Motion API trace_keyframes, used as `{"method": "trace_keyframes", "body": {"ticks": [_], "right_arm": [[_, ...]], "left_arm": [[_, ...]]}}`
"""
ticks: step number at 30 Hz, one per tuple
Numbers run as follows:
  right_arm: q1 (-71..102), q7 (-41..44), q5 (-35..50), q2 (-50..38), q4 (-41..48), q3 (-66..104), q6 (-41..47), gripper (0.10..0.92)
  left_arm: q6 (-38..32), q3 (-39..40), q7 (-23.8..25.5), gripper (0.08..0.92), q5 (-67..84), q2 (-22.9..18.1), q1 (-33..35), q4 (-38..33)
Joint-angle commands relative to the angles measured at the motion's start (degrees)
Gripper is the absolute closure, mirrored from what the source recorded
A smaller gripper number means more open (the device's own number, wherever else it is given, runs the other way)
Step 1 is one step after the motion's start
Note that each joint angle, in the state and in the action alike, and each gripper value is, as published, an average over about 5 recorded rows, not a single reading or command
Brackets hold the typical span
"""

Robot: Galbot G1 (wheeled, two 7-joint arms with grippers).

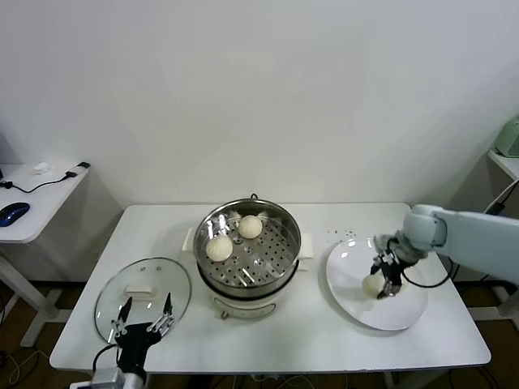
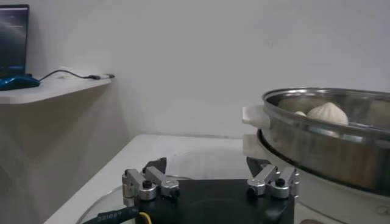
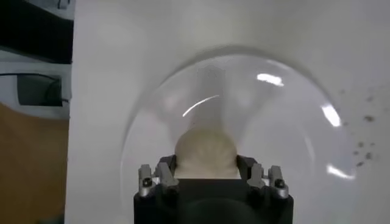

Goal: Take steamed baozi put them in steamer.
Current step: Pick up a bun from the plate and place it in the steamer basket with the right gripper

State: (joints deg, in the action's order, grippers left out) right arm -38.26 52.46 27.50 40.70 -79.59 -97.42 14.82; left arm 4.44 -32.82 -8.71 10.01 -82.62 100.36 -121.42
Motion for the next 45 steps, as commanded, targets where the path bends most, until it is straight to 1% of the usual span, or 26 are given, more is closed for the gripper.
{"method": "trace_keyframes", "body": {"ticks": [1, 8, 13, 16, 21, 25, 33, 42, 45], "right_arm": [[-26.0, 8.44, 5.49, 15.29, 0.15, -3.31, -8.73, 0.364], [-26.82, 8.93, 6.81, 30.32, -2.87, 7.12, -15.26, 0.361], [-21.71, 9.06, 2.55, 36.37, -5.77, 7.98, -25.04, 0.363], [-16.39, 9.34, -2.59, 38.62, -6.2, 7.87, -31.1, 0.364], [-9.08, 8.4, -14.46, 39.99, -5.45, 6.86, -38.22, 0.364], [-4.29, 6.33, -20.56, 39.86, -2.33, 6.56, -40.42, 0.364], [2.03, 3.61, -24.84, 40.39, 3.44, 7.36, -41.29, 0.364], [4.5, 2.59, -25.9, 41.24, 7.03, 8.66, -42.11, 0.363], [4.5, 2.73, -25.72, 41.29, 7.84, 9.12, -43.1, 0.335]], "left_arm": [[0.02, 0.08, 0.01, 0.177, -0.05, 0.16, 0.08, -0.28], [-0.1, 0.01, 0.0, 0.177, 0.04, 0.44, 0.33, -0.83], [-0.26, 0.09, -0.03, 0.177, 0.05, 0.33, 0.55, -1.0], [-0.34, 0.06, -0.07, 0.177, 0.07, 0.29, 0.61, -0.95], [-0.39, -0.12, -0.11, 0.177, 0.17, 0.26, 0.73, -1.05], [-0.52, -0.35, -0.2, 0.177, 0.26, 0.17, 0.89, -0.99], [-0.64, -0.49, -0.32, 0.177, 0.29, -0.03, 1.16, -0.98], [-0.69, -0.67, -0.53, 0.177, 0.33, -0.05, 1.11, -0.81], [-0.71, -0.63, -0.66, 0.177, 0.31, -0.04, 1.11, -0.73]]}}
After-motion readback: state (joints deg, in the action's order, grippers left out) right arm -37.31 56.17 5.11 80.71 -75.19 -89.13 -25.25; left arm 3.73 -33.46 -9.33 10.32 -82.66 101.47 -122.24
